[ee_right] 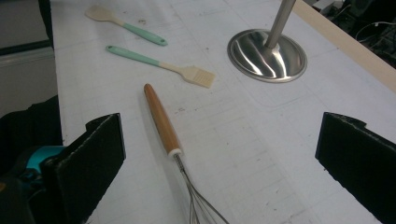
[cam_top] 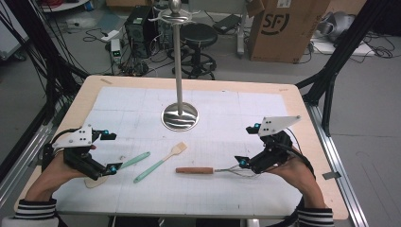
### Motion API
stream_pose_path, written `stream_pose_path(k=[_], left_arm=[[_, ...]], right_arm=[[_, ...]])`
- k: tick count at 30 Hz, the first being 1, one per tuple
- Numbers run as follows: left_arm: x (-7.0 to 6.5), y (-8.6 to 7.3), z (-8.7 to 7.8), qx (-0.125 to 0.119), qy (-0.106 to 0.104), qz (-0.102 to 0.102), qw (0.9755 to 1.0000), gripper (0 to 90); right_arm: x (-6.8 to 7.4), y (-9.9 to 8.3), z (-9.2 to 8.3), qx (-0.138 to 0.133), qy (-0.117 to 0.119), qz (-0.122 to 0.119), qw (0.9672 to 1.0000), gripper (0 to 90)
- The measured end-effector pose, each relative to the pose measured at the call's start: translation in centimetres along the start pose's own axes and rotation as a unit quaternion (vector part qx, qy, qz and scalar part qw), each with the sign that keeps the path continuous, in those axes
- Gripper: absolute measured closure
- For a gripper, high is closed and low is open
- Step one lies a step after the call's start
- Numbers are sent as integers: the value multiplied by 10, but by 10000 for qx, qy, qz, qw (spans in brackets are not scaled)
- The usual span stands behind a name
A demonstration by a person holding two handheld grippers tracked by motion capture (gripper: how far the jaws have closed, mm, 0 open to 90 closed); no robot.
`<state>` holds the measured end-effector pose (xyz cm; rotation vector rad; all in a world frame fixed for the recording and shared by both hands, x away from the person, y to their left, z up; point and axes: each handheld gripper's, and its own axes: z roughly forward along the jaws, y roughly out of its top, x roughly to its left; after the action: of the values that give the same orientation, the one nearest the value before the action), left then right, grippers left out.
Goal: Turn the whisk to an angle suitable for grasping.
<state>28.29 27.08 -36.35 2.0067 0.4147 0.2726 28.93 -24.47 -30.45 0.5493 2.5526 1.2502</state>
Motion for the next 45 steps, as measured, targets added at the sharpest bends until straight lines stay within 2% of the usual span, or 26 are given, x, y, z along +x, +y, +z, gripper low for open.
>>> stream_pose_path(k=[4,8,9,13,17,24,26,27,30,33,35,37,39,40,41,42,43,45], left_arm=[[1,-1,1,2,41,-26,10000,16],[0,-2,0,-13,28,-24,10000,16],[0,-2,1,-37,14,-25,10000,16],[0,-3,1,-24,22,-31,10000,16],[-1,-4,0,-21,25,-45,10000,16],[0,-5,0,-28,16,-65,10000,17],[0,-5,0,-31,9,-50,10000,17],[0,-5,0,-31,9,-50,10000,17],[0,-5,0,-25,18,-53,10000,16],[0,-5,0,-28,0,-58,10000,16],[0,-6,1,-32,-26,-43,10000,17],[0,-6,1,-16,-33,-41,10000,17],[0,-6,1,-10,-30,-45,10000,16],[0,-6,1,-12,-29,-51,10000,16],[0,-6,1,-14,-23,-63,10000,17],[0,-6,1,-19,-19,-71,10000,17],[0,-6,1,-23,-19,-75,10000,16],[1,-6,1,-20,-17,-70,10000,17]], right_arm=[[-2,5,5,104,64,-52,9999,1],[-3,15,14,379,115,-221,9990,1],[-3,15,14,379,115,-221,9990,1],[-5,22,29,597,264,-284,9975,1],[-4,25,44,908,283,-472,9943,1],[-3,26,63,1172,395,-603,9905,1],[-2,26,72,1312,440,-759,9875,1],[-2,26,72,1312,440,-759,9875,1],[0,26,82,1461,554,-798,9845,1],[1,26,88,1467,615,-792,9841,1],[3,25,95,1544,727,-792,9821,1],[4,25,98,1544,789,-810,9815,1],[5,23,107,1675,894,-897,9777,1],[5,23,107,1675,894,-897,9777,1],[7,22,113,1798,912,-856,9757,1],[7,22,113,1798,912,-856,9757,1],[9,21,118,1890,954,-915,9730,1],[11,21,121,1933,972,-941,9718,2]])
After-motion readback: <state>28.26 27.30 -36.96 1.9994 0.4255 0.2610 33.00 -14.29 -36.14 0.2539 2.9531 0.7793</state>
